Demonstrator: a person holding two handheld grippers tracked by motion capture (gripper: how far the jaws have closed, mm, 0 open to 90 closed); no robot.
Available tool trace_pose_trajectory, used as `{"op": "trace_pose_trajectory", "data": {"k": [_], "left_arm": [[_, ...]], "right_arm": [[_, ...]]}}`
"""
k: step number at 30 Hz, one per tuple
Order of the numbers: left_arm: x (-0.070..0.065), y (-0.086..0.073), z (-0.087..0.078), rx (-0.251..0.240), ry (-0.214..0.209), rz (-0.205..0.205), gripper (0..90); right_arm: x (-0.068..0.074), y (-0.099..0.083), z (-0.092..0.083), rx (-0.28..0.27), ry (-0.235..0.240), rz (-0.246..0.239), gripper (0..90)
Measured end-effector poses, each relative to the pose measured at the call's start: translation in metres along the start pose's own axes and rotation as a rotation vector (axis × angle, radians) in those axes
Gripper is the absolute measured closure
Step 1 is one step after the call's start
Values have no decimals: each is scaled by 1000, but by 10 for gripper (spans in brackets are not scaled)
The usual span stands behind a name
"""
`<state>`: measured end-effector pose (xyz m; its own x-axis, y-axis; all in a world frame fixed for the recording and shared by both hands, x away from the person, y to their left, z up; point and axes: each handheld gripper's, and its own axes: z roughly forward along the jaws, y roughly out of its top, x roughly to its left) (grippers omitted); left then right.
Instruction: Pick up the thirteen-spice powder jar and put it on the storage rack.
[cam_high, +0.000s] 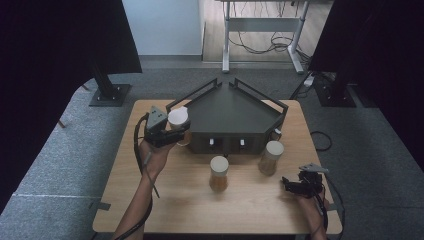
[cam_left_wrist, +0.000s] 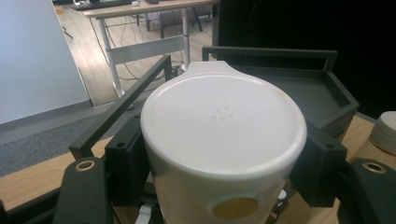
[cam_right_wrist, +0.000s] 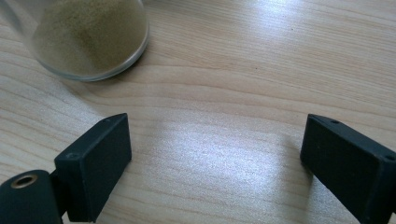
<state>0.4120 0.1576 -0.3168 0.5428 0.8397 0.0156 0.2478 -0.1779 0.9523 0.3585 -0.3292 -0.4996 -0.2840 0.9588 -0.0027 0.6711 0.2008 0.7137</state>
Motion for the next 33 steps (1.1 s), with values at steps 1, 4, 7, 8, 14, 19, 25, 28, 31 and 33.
{"op": "trace_pose_trajectory", "data": {"k": [1, 4, 7, 8, 14, 19, 25, 28, 31, 33], "left_arm": [[0, 1, 1, -2, 0, -1, 307], [1, 5, 3, -6, -1, -2, 307], [1, 9, 6, -7, 5, 1, 307], [1, 10, 7, -9, 6, -2, 307], [2, 15, 16, -10, 3, -4, 307], [2, 19, 27, 0, 10, -7, 307], [3, 23, 41, -4, 3, -28, 307], [4, 24, 47, -6, 4, -45, 307], [4, 26, 52, -6, 14, -46, 307], [5, 27, 55, -3, 19, -43, 307]], "right_arm": [[0, 0, 0, 1, 0, -1, 81], [0, 0, 0, 1, 0, -1, 81], [0, 0, 0, 1, 0, -1, 81], [0, 0, 0, 1, 0, -1, 81], [0, 0, 0, 1, 0, -1, 81], [0, 0, 0, 1, 0, 0, 81], [0, 0, 0, 1, 0, 0, 81], [0, 0, 0, 1, 1, 0, 81], [0, 0, 0, 1, 1, -1, 81], [0, 0, 0, 1, 2, -2, 81]]}}
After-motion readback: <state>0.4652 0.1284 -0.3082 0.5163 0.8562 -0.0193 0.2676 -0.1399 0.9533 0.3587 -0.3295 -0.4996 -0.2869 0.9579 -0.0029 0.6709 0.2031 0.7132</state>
